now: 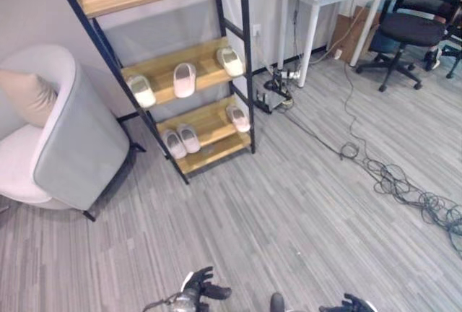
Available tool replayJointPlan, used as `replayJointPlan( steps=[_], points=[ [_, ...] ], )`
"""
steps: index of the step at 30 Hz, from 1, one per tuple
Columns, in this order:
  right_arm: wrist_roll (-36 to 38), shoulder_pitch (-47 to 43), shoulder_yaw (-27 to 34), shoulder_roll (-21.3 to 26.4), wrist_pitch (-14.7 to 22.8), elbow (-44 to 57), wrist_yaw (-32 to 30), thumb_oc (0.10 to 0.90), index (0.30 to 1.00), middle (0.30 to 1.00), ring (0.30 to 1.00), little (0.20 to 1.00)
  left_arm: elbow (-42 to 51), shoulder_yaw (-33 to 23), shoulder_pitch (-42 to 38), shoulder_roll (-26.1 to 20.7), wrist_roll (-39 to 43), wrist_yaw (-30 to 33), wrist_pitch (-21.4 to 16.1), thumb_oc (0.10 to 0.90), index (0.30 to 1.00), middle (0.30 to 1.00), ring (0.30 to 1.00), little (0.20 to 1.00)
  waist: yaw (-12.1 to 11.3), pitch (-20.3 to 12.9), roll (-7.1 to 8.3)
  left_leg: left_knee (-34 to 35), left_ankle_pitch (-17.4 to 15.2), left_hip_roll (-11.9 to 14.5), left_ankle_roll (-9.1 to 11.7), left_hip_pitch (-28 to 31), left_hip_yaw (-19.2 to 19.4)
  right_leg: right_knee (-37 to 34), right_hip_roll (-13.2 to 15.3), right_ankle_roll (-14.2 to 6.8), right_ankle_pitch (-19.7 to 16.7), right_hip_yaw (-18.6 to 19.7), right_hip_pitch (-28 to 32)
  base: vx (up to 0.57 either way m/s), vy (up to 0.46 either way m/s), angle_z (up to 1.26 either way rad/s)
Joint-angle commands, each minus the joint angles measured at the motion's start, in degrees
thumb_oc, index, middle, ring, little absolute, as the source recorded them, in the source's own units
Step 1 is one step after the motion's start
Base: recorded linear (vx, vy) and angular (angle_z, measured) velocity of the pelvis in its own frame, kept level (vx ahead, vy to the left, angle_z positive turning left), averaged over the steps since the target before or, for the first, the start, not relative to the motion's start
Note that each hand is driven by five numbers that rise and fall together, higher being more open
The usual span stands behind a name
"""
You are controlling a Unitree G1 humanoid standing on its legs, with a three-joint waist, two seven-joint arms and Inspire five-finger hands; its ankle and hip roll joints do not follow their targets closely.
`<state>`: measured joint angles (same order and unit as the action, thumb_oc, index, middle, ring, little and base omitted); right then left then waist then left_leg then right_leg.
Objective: Arrange the slippers neatly on the shoe rack.
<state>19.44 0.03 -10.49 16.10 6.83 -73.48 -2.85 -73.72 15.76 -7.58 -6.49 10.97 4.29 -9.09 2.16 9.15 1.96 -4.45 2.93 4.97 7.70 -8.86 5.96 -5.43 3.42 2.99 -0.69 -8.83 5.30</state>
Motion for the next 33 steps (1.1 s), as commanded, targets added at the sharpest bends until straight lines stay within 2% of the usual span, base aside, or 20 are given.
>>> replayJointPlan(
  steps=[1, 5, 6, 8, 9, 11, 13, 14, 15, 16, 18, 21, 22, 24, 25, 26, 28, 30, 32, 33],
  points=[
    [1.2, 0.2, 0.2, 1.5, 1.9, 1.2, -0.4, 0.800, 0.900, 0.900, 0.900, 0.900, -0.7, 1.8, 1.6, -1.9, 0.0, 0.7, -0.5, 0.800, 0.900, 0.900, 0.900, 0.900, -2.4, 1.4, -0.94, -1.7, 2.5, -0.3, -2.0, -4.1, 0.3, 5.3, -2.8, -5.7, 8.5, 4.3, 2.9, 0.35, -0.024, -0.22],
    [4.7, 0.7, 1.7, 0.1, 2.0, 1.8, 0.9, 0.800, 0.900, 0.900, 0.900, 0.900, -1.5, 0.9, 3.1, -2.1, -0.6, 0.2, -0.3, 0.800, 0.900, 0.900, 0.900, 0.900, -3.0, 0.0, -0.47, -1.5, 2.2, -1.3, -3.6, -3.5, 2.7, 7.7, -3.7, -5.5, 11.3, 6.4, 6.0, 0.37, 0.036, -0.32],
    [4.9, 0.7, 1.8, -0.2, 2.1, 2.1, 1.1, 0.800, 0.900, 0.900, 0.900, 0.900, -1.7, 0.7, 3.3, -2.1, -0.5, 0.1, -0.3, 0.800, 0.900, 0.900, 0.900, 0.900, -3.2, -0.5, -0.19, -2.0, 1.6, -1.8, -4.0, -3.4, 2.7, 8.8, -3.6, -5.9, 11.6, 6.8, 6.1, 0.29, 0.051, -0.76],
    [3.9, 0.4, 1.1, -0.5, 2.0, 2.9, 1.6, 0.800, 0.900, 0.900, 0.900, 0.900, -1.5, 0.5, 3.3, -2.2, -0.1, 0.1, -0.3, 0.800, 0.900, 0.900, 0.900, 0.900, -3.9, -1.4, 0.70, -3.2, -0.7, -3.1, -5.7, -2.3, 3.5, 13.7, -2.5, -8.2, 10.8, 6.4, 5.4, 0.29, 0.074, -0.60],
    [3.3, 0.1, 0.5, -0.8, 1.8, 3.9, 1.9, 0.800, 0.900, 0.900, 0.900, 0.900, -1.2, 0.6, 3.3, -2.3, -0.2, 0.0, -0.3, 0.800, 0.900, 0.900, 0.900, 0.900, -4.1, -1.4, 1.16, -3.5, -2.3, -4.1, -7.0, -1.2, 4.0, 19.1, -1.0, -10.2, 8.8, 6.0, 3.3, 0.28, 0.085, -0.33],
    [3.1, -0.9, 0.1, -0.9, 1.8, 4.9, 2.1, 0.800, 0.900, 0.900, 0.900, 0.900, 0.0, 1.1, 2.3, -2.8, 0.3, 0.2, -0.4, 0.800, 0.900, 0.900, 0.900, 0.900, -3.2, -0.9, 0.89, -3.8, -3.6, -4.4, -8.3, 0.6, 4.0, 29.1, 0.0, -13.7, 0.7, 6.0, -2.3, 0.23, 0.056, -0.22],
    [3.0, -1.1, 0.1, -1.0, 1.7, 5.3, 2.1, 0.800, 0.900, 0.900, 0.900, 0.900, 0.4, 1.3, 1.9, -2.9, 0.1, 0.1, -0.3, 0.800, 0.900, 0.900, 0.900, 0.900, -2.9, -0.7, 0.45, -3.7, -4.4, -4.4, -8.8, 1.6, 3.9, 31.9, 0.5, -14.3, 0.4, 5.2, -4.1, 0.19, 0.027, 0.14],
    [2.5, -1.3, -0.2, -1.1, 1.9, 6.0, 1.9, 0.800, 0.900, 0.900, 0.900, 0.900, 0.9, 1.8, 1.3, -3.2, 0.1, 0.4, -0.3, 0.800, 0.900, 0.900, 0.900, 0.900, -2.2, -0.5, -0.68, -2.6, -5.6, -4.3, -9.2, 4.7, 3.4, 34.0, 2.1, -14.0, -0.2, 2.7, -7.8, 0.17, 0.015, 0.16],
    [2.5, -1.3, -0.2, -1.1, 1.9, 6.1, 1.9, 0.800, 0.900, 0.900, 0.900, 0.900, 0.9, 1.7, 1.3, -3.2, 0.1, 0.4, -0.3, 0.800, 0.900, 0.900, 0.900, 0.900, -2.0, -0.3, -0.46, -2.6, -5.7, -4.6, -9.3, 4.9, 3.2, 34.5, 2.4, -14.0, 0.3, 2.5, -7.7, 0.41, -0.034, 0.07],
    [2.1, -1.2, -0.5, -1.0, 1.9, 6.1, 1.8, 0.800, 0.900, 0.900, 0.900, 0.900, 1.1, 1.8, 0.8, -3.2, 0.1, 0.4, -0.4, 0.800, 0.900, 0.900, 0.900, 0.900, -1.0, -0.5, -1.13, -0.8, -6.7, -4.8, -8.8, 7.6, 1.6, 30.4, 3.5, -12.3, 3.1, 0.6, -10.0, 0.36, -0.089, 0.08],
    [2.2, -1.4, -0.6, -0.7, 1.9, 5.9, 1.9, 0.800, 0.900, 0.900, 0.900, 0.900, 1.3, 1.9, 0.5, -3.3, 0.2, 0.3, -0.6, 0.800, 0.900, 0.900, 0.900, 0.900, 0.3, -0.5, -1.49, -0.1, -7.7, -5.2, -8.3, 9.3, -0.1, 25.6, 3.4, -11.1, 4.4, 1.3, -11.9, 0.41, -0.146, 0.22],
    [2.4, -1.3, -0.7, -0.3, 1.8, 5.4, 1.8, 0.800, 0.900, 0.900, 0.900, 0.900, 0.5, 2.2, -0.1, -3.2, -0.3, 0.5, -1.0, 0.800, 0.900, 0.900, 0.900, 0.900, 2.7, -0.1, -0.69, 0.5, -10.2, -6.6, -7.5, 12.5, -2.8, 13.9, 4.2, -11.5, 0.6, 6.6, -16.3, 0.34, -0.166, 0.63],
    [2.4, -1.3, -0.7, -0.3, 1.8, 5.4, 1.8, 0.800, 0.900, 0.900, 0.900, 0.900, 0.5, 2.2, -0.1, -3.1, -0.3, 0.5, -1.0, 0.800, 0.900, 0.900, 0.900, 0.900, 2.8, 0.2, -0.99, 0.3, -10.7, -6.3, -7.4, 12.9, -3.0, 13.6, 4.0, -11.5, 0.7, 6.4, -15.6, 0.36, -0.183, 0.50],
    [1.9, -1.2, -0.7, -0.2, 1.2, 5.0, 2.2, 0.800, 0.900, 0.900, 0.900, 0.900, -0.4, 1.9, -0.3, -2.9, -0.7, 0.4, -0.9, 0.800, 0.900, 0.900, 0.900, 0.900, 4.2, 0.6, -0.86, 0.6, -12.6, -6.6, -6.7, 15.8, -4.9, 10.3, 4.5, -12.6, -2.1, 8.3, -18.7, 0.33, -0.164, 0.43],
    [1.9, -1.2, -0.7, -0.1, 1.2, 4.9, 2.2, 0.800, 0.900, 0.900, 0.900, 0.900, -0.4, 1.9, -0.3, -2.9, -0.7, 0.4, -0.9, 0.800, 0.900, 0.900, 0.900, 0.900, 4.3, 0.7, -1.05, 0.6, -12.8, -6.4, -6.7, 15.9, -5.0, 10.3, 4.3, -12.5, -2.0, 8.2, -18.5, 0.29, -0.180, 0.75],
    [1.2, -0.1, -0.5, -0.1, 1.0, 4.5, 2.4, 0.800, 0.900, 0.900, 0.900, 0.900, -1.6, 1.6, 0.7, -2.6, -1.9, 0.0, -0.8, 0.800, 0.900, 0.900, 0.900, 0.900, 4.3, 0.0, -0.61, 0.3, -14.8, -6.8, -6.5, 17.7, -5.9, 9.9, 5.0, -12.3, -2.5, 7.3, -17.2, 0.27, -0.199, 0.75],
    [1.0, 0.0, -0.6, 0.0, 1.1, 4.1, 2.6, 0.800, 0.900, 0.900, 0.900, 0.900, -2.0, 1.7, 1.0, -2.4, -2.3, -0.2, -0.6, 0.800, 0.900, 0.900, 0.900, 0.900, 4.4, -0.4, -0.67, -0.4, -15.3, -6.7, -6.1, 17.9, -6.3, 10.2, 4.8, -11.9, -2.6, 7.1, -16.7, 0.26, -0.217, 0.72],
    [0.6, 0.6, -0.5, 0.7, 1.2, 4.2, 2.8, 0.800, 0.900, 0.900, 0.900, 0.900, -2.7, 1.6, 1.9, -1.8, -2.5, -0.6, -0.4, 0.800, 0.900, 0.900, 0.900, 0.900, 4.3, -0.3, -0.84, -9.9, -10.9, -4.3, -2.6, 15.0, -5.7, 11.0, 4.0, -10.0, -1.6, 6.4, -14.5, 0.24, -0.307, 0.48],
    [1.0, 0.4, -0.7, 1.3, 1.5, 4.9, 2.4, 0.800, 0.900, 0.900, 0.900, 0.900, -1.9, 2.2, 1.5, -1.9, -2.8, -0.5, -0.3, 0.800, 0.900, 0.900, 0.900, 0.900, 3.7, 1.1, 0.14, -21.2, -6.0, -2.0, -1.1, 9.1, -3.2, 10.3, 4.1, -8.2, -0.1, 5.6, -11.6, 0.11, -0.262, 0.43],
    [1.5, 0.0, -0.8, 1.5, 1.5, 4.8, 2.2, 0.800, 0.900, 0.900, 0.900, 0.900, -1.5, 2.3, 1.1, -1.8, -2.6, -0.4, -0.1, 0.800, 0.900, 0.900, 0.900, 0.900, 3.4, 1.7, 0.55, -24.7, -4.8, -0.7, -0.9, 7.0, -1.6, 10.0, 3.9, -7.2, 0.6, 5.1, -10.3, 0.11, -0.224, 0.18]
  ],
)
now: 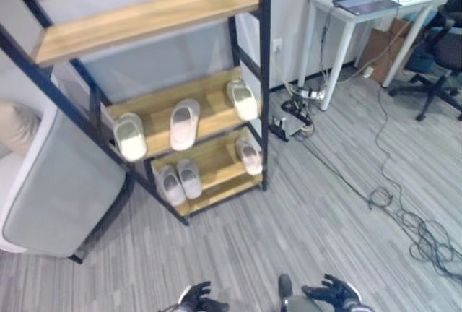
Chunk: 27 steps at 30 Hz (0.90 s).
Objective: Arrange the slippers neatly on the shoe rack.
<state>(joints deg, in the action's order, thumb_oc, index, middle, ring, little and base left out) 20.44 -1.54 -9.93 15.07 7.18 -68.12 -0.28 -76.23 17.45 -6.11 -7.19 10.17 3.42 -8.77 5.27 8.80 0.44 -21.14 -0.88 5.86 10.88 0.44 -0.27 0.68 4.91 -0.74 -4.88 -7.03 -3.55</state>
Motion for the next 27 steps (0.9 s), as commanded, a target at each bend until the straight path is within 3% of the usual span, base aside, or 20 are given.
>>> replayJointPlan(
  steps=[1, 3, 7, 8, 11, 13, 15, 18, 19, 22, 24, 27],
  points=[
    [0.7, 1.5, -1.5, 2.6, 1.1, -0.5, -0.5, 0.800, 0.900, 0.900, 0.900, 0.900, 1.2, 0.6, -0.5, -1.3, -1.6, 0.6, -0.3, 0.800, 0.900, 0.900, 0.900, 0.900, 0.0, 2.3, 2.50, -9.2, -0.2, -0.4, -4.2, -3.4, 6.3, 3.5, 2.3, -2.9, 5.5, 2.8, -0.2, 0.17, -0.222, -0.10],
    [1.2, 2.2, -1.6, 2.4, 1.2, -0.4, -0.7, 0.800, 0.900, 0.900, 0.900, 0.900, 1.7, 0.8, -0.9, -1.8, -0.8, 0.7, -0.3, 0.800, 0.900, 0.900, 0.900, 0.900, -1.0, 2.4, 3.07, -6.0, -0.2, 0.7, -5.1, -7.7, 9.1, 2.3, 1.2, -2.1, 7.4, 2.1, 3.1, 0.32, -0.174, 0.03],
    [1.5, 2.7, -1.7, 2.2, 1.4, -0.1, -0.7, 0.800, 0.900, 0.900, 0.900, 0.900, 1.9, 0.9, -0.9, -2.1, -0.8, 0.8, -0.4, 0.800, 0.900, 0.900, 0.900, 0.900, -1.3, 2.5, 3.05, -0.9, -1.3, 0.8, -5.9, -9.6, 10.5, 1.7, 0.3, -2.2, 8.7, 1.7, 4.8, 0.20, -0.029, 0.38],
    [1.6, 2.8, -1.7, 2.0, 1.4, -0.5, -0.9, 0.800, 0.900, 0.900, 0.900, 0.900, 2.2, 0.9, -0.9, -2.2, -0.9, 1.0, -0.5, 0.800, 0.900, 0.900, 0.900, 0.900, -1.9, 2.5, 2.39, 6.0, 1.0, 1.9, -5.9, -10.9, 12.2, 1.2, -0.9, -2.5, 10.3, 1.4, 6.5, 0.31, 0.032, -0.04],
    [1.3, 2.9, -1.9, 1.8, 1.2, -0.9, -1.3, 0.800, 0.900, 0.900, 0.900, 0.900, 2.5, 1.0, -0.6, -2.4, -1.0, 1.1, -0.3, 0.800, 0.900, 0.900, 0.900, 0.900, -3.0, 2.9, 1.64, 11.6, 5.8, 3.3, -5.2, -13.4, 15.4, 0.9, -2.7, -2.5, 12.1, 1.3, 9.8, 0.36, 0.037, 0.03],
    [1.1, 3.4, -1.9, 1.0, 1.4, -1.0, -1.2, 0.800, 0.900, 0.900, 0.900, 0.900, 2.0, 0.5, -0.1, -2.5, -0.8, 1.0, -0.3, 0.800, 0.900, 0.900, 0.900, 0.900, -2.9, 2.2, 1.44, 13.3, 5.1, 3.1, -5.9, -11.1, 17.6, 2.0, -3.6, -2.7, 13.6, 1.2, 10.9, 0.33, 0.064, 0.02],
    [0.4, 3.0, -2.3, 0.7, 1.4, -0.8, -0.9, 0.800, 0.900, 0.900, 0.900, 0.900, 1.9, 0.1, 0.1, -2.4, -0.4, 0.9, -0.2, 0.800, 0.900, 0.900, 0.900, 0.900, -3.8, 1.7, 2.21, 12.2, 4.2, 1.6, -6.4, -11.3, 16.1, 4.6, -3.0, -3.8, 13.6, 1.3, 11.2, 0.31, 0.080, -0.15],
    [-0.7, 3.1, -2.4, 0.6, 1.3, -0.3, -0.7, 0.800, 0.900, 0.900, 0.900, 0.900, 2.2, -0.4, 0.3, -2.7, -0.4, 0.7, -0.1, 0.800, 0.900, 0.900, 0.900, 0.900, -4.3, 0.9, 2.81, 12.6, 2.5, 0.1, -7.9, -10.0, 17.2, 8.7, -1.6, -5.8, 13.3, 0.3, 10.2, 0.19, 0.083, -0.26],
    [-1.1, 2.7, -2.5, 0.4, 1.3, 0.6, -0.3, 0.800, 0.900, 0.900, 0.900, 0.900, 2.4, -0.4, 0.2, -3.1, -0.6, 0.4, -0.1, 0.800, 0.900, 0.900, 0.900, 0.900, -4.4, 0.5, 3.32, 12.8, 0.8, -1.4, -9.6, -8.6, 17.1, 15.5, 0.1, -8.2, 10.6, -0.4, 7.6, 0.18, 0.094, -0.10],
    [-1.2, 2.1, -2.7, 0.0, 1.3, 1.7, 0.1, 0.800, 0.900, 0.900, 0.900, 0.900, 3.1, -0.8, -0.3, -3.7, -0.2, 0.5, -0.1, 0.800, 0.900, 0.900, 0.900, 0.900, -3.9, 1.2, 3.01, 12.8, -1.2, -2.4, -11.5, -6.4, 15.9, 24.8, 1.3, -10.5, 5.3, -0.3, 2.8, 0.17, 0.063, 0.11],
    [-1.1, 1.9, -3.0, -0.2, 1.3, 2.2, 0.1, 0.800, 0.900, 0.900, 0.900, 0.900, 3.2, -1.1, -0.3, -4.1, 0.0, 0.5, 0.0, 0.800, 0.900, 0.900, 0.900, 0.900, -3.5, 1.3, 2.58, 13.8, -2.1, -3.0, -12.0, -4.2, 14.7, 26.6, 1.5, -10.0, 6.0, -0.5, 0.2, 0.19, 0.023, 0.39],
    [-0.8, 2.0, -3.4, -0.3, 1.5, 2.4, 0.2, 0.800, 0.900, 0.900, 0.900, 0.900, 3.2, -0.9, -0.4, -4.1, 0.0, 0.3, -0.3, 0.800, 0.900, 0.900, 0.900, 0.900, -2.6, 1.2, 2.18, 15.5, -2.6, -4.4, -11.8, -2.1, 11.8, 20.9, -0.6, -7.4, 9.1, 0.5, -1.9, 0.20, -0.022, 0.37]
  ],
)
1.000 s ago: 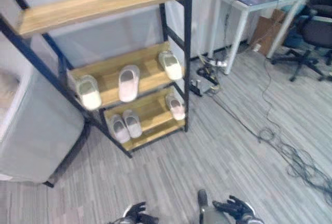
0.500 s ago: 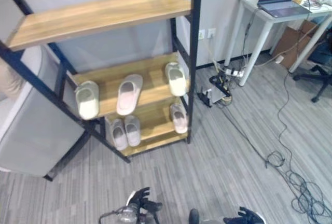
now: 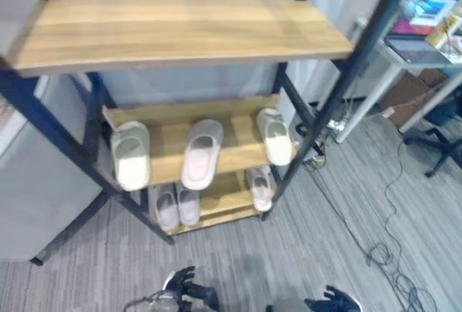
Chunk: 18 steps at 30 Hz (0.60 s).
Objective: Arrange the slippers neatly on the shoe rack.
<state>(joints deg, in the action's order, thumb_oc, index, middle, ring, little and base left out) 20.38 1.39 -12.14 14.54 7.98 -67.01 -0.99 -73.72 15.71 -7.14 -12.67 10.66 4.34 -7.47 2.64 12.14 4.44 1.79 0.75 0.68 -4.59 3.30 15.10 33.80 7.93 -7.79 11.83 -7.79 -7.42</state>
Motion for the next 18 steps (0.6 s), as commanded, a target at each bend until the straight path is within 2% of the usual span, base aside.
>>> replayJointPlan(
  steps=[1, 3, 5, 8, 10, 11, 14, 16, 18],
  points=[
    [-0.3, -1.0, -1.4, 0.3, 0.8, 1.3, 0.9, 0.800, 0.900, 0.900, 0.900, 0.900, 0.6, 0.9, 0.6, 1.5, -0.6, -0.7, -1.7, 0.800, 0.900, 0.900, 0.900, 0.900, 0.8, -1.9, -1.58, -7.2, -4.7, 0.1, 3.9, -4.2, -4.7, -15.9, -4.6, 0.3, -7.3, 3.0, 1.6, 0.17, -0.056, 0.46],
    [0.1, -1.2, -1.5, 0.4, 0.8, 1.4, 0.8, 0.800, 0.900, 0.900, 0.900, 0.900, 0.2, 1.1, 0.1, 1.6, -0.8, -0.7, -1.7, 0.800, 0.900, 0.900, 0.900, 0.900, 1.6, -1.8, -1.12, -6.9, -5.3, -1.0, 4.1, -3.3, -6.2, -22.2, -5.5, 1.0, -8.3, 5.3, 1.0, 0.14, -0.062, 0.47],
    [0.1, -0.9, -1.6, 0.4, 0.7, 1.3, 0.9, 0.800, 0.900, 0.900, 0.900, 0.900, -0.2, 1.0, -0.1, 1.6, -0.7, -0.8, -1.7, 0.800, 0.900, 0.900, 0.900, 0.900, 1.9, -1.8, -1.15, -6.8, -5.9, -1.6, 4.4, -2.6, -7.5, -23.9, -5.8, 1.1, -9.1, 5.4, 0.5, 0.10, -0.079, 0.60],
    [0.1, 0.3, -1.3, 0.6, 0.8, 1.3, 0.9, 0.800, 0.900, 0.900, 0.900, 0.900, -0.7, 1.6, 0.2, 1.9, -1.8, -1.0, -2.0, 0.800, 0.900, 0.900, 0.900, 0.900, 1.8, -2.2, -1.17, -8.4, -6.4, -2.3, 5.5, -3.1, -8.5, -27.3, -5.8, 2.3, -8.8, 5.7, 3.5, 0.05, -0.087, 0.74],
    [0.4, 0.8, -0.8, 0.9, 0.9, 1.1, 0.7, 0.800, 0.900, 0.900, 0.900, 0.900, -0.5, 2.0, 0.2, 2.0, -2.0, -1.0, -1.9, 0.800, 0.900, 0.900, 0.900, 0.900, 1.9, -2.5, -1.42, -9.8, -6.3, -1.6, 7.0, -3.9, -7.6, -29.2, -5.2, 2.8, -8.8, 4.1, 5.2, 0.01, -0.065, 0.40],
    [0.7, 0.9, -0.7, 1.4, 1.0, 0.7, 0.6, 0.800, 0.900, 0.900, 0.900, 0.900, -0.3, 2.3, 0.1, 2.1, -1.9, -1.1, -1.9, 0.800, 0.900, 0.900, 0.900, 0.900, 2.1, -2.3, -1.35, -13.2, -6.6, -0.5, 8.0, -5.3, -6.4, -29.9, -4.9, 3.4, -8.6, 3.2, 6.4, 0.00, -0.043, 0.41],
    [0.7, 0.6, -0.9, 1.8, 0.9, 0.0, 0.6, 0.800, 0.900, 0.900, 0.900, 0.900, -0.1, 2.5, 0.0, 2.2, -1.8, -1.1, -1.8, 0.800, 0.900, 0.900, 0.900, 0.900, 1.9, -2.2, -1.40, -15.5, -6.4, 0.6, 8.8, -6.2, -6.2, -30.6, -4.7, 3.8, -8.2, 2.8, 7.7, 0.01, 0.012, 0.27],
    [0.5, 0.4, -0.9, 2.0, 0.7, -1.0, 0.4, 0.800, 0.900, 0.900, 0.900, 0.900, -0.2, 2.6, 0.3, 2.5, -1.6, -1.0, -1.7, 0.800, 0.900, 0.900, 0.900, 0.900, 1.7, -2.2, -1.64, -14.8, -5.8, 2.5, 9.1, -6.5, -6.1, -31.1, -4.5, 3.9, -7.7, 2.5, 8.7, 0.05, 0.078, 0.07],
    [0.3, 0.1, -0.9, 2.1, 0.8, -1.3, 0.1, 0.800, 0.900, 0.900, 0.900, 0.900, -0.3, 2.8, 0.6, 2.7, -1.7, -0.8, -1.8, 0.800, 0.900, 0.900, 0.900, 0.900, 1.1, -2.5, -1.68, -12.5, -4.4, 3.6, 9.5, -7.0, -8.1, -31.7, -4.5, 3.6, -7.7, 2.7, 9.2, 0.08, 0.096, 0.05]
  ],
)
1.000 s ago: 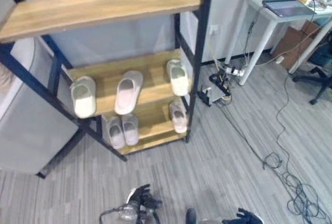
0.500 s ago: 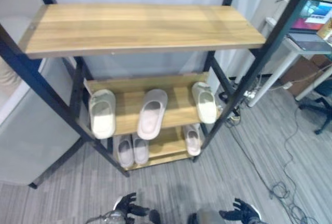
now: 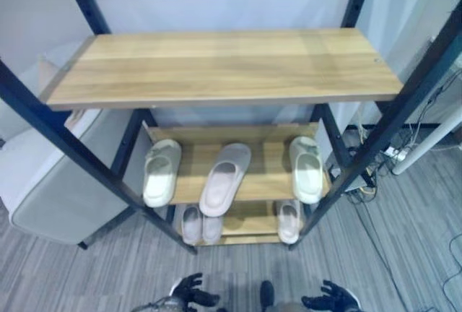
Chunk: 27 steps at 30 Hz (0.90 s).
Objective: Arrange the slippers neatly on the shoe rack.
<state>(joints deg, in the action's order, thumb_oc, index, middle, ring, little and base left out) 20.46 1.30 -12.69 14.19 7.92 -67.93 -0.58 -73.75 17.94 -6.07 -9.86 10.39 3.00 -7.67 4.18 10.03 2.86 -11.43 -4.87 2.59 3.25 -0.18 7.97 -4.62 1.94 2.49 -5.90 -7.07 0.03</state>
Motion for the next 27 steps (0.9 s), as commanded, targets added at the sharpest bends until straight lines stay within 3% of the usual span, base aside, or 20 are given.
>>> replayJointPlan(
  steps=[1, 2, 3, 7, 13, 18, 20, 27],
  points=[
    [0.2, 0.2, -0.2, 2.5, 0.9, -0.3, -0.4, 0.800, 0.900, 0.900, 0.900, 0.900, -0.5, 0.8, -0.5, 0.0, -1.5, 0.6, -1.7, 0.800, 0.900, 0.900, 0.900, 0.900, -0.6, -0.3, -0.23, 2.2, 2.1, 2.2, 1.8, -3.5, -1.8, 6.4, 1.4, -6.8, 10.1, 2.1, 2.0, 0.07, 0.071, -0.01],
    [0.2, 0.2, -0.2, 2.5, 0.9, -0.3, -0.4, 0.800, 0.900, 0.900, 0.900, 0.900, -0.6, 0.8, -0.5, 0.0, -1.5, 0.6, -1.7, 0.800, 0.900, 0.900, 0.900, 0.900, -0.6, -0.2, -0.23, 2.2, 2.1, 2.2, 1.8, -3.5, -1.8, 6.4, 1.4, -6.8, 10.1, 2.1, 2.0, 0.07, 0.095, -0.04],
    [0.1, 0.0, -0.1, 2.5, 0.8, -0.5, -0.4, 0.800, 0.900, 0.900, 0.900, 0.900, -1.0, 0.8, -0.6, 0.1, -1.5, 0.8, -1.6, 0.800, 0.900, 0.900, 0.900, 0.900, -0.9, -0.4, -0.18, 3.3, 2.4, 1.8, 2.2, -3.2, -4.5, 6.1, 1.4, -7.0, 10.1, 2.9, 2.0, 0.04, 0.063, -0.07],
    [-0.6, 0.2, 0.0, 2.1, 0.6, -0.9, -0.2, 0.800, 0.900, 0.900, 0.900, 0.900, -1.0, 1.1, -0.8, 0.1, -1.9, 0.7, -1.7, 0.800, 0.900, 0.900, 0.900, 0.900, -0.7, -0.8, -0.08, 5.3, 1.9, 0.6, 1.5, -2.6, -5.7, 6.1, 2.3, -8.0, 9.6, 4.3, 1.7, 0.07, 0.150, -0.37],
    [-1.0, -2.3, -0.9, 1.1, 0.4, 0.0, 0.1, 0.800, 0.900, 0.900, 0.900, 0.900, 0.0, 1.0, -2.1, -1.3, -1.8, 1.1, -2.0, 0.800, 0.900, 0.900, 0.900, 0.900, -1.0, 0.5, -0.05, 7.0, 2.1, -0.4, -0.7, -3.4, -2.7, 9.9, 4.4, -10.6, 8.3, 6.6, -3.5, -0.06, 0.137, -0.37],
    [-1.2, -2.0, -0.9, 0.6, 0.8, 0.4, 0.1, 0.800, 0.900, 0.900, 0.900, 0.900, 2.0, 0.3, -2.1, -2.6, -0.7, 1.3, -2.7, 0.800, 0.900, 0.900, 0.900, 0.900, -1.8, -0.1, -0.70, 8.7, 3.1, -0.6, -1.6, -3.2, -1.2, 14.9, 3.7, -10.9, 9.9, 4.4, -2.5, -0.04, 0.069, -0.28],
    [-2.0, -1.5, -0.7, 0.6, 0.9, -0.1, -0.2, 0.800, 0.900, 0.900, 0.900, 0.900, 4.4, 0.7, -1.2, -2.7, 0.0, 1.1, -3.3, 0.800, 0.900, 0.900, 0.900, 0.900, -3.1, -1.4, -0.59, 10.5, 3.9, -0.8, -1.4, -2.5, -0.2, 12.2, 4.4, -10.6, 10.5, -0.3, -0.1, -0.01, -0.010, -0.19],
    [-2.1, -1.1, -0.8, 1.1, 1.5, 0.3, -0.4, 0.800, 0.900, 0.900, 0.900, 0.900, 10.1, 2.7, -0.3, -1.9, 0.4, 0.4, -4.2, 0.800, 0.900, 0.900, 0.900, 0.900, -4.1, -3.0, -1.09, 15.0, 7.6, 0.1, 0.2, -1.3, 0.3, 4.0, 3.6, -10.0, 9.6, -2.0, 3.4, -0.03, -0.084, -0.09]
  ],
)
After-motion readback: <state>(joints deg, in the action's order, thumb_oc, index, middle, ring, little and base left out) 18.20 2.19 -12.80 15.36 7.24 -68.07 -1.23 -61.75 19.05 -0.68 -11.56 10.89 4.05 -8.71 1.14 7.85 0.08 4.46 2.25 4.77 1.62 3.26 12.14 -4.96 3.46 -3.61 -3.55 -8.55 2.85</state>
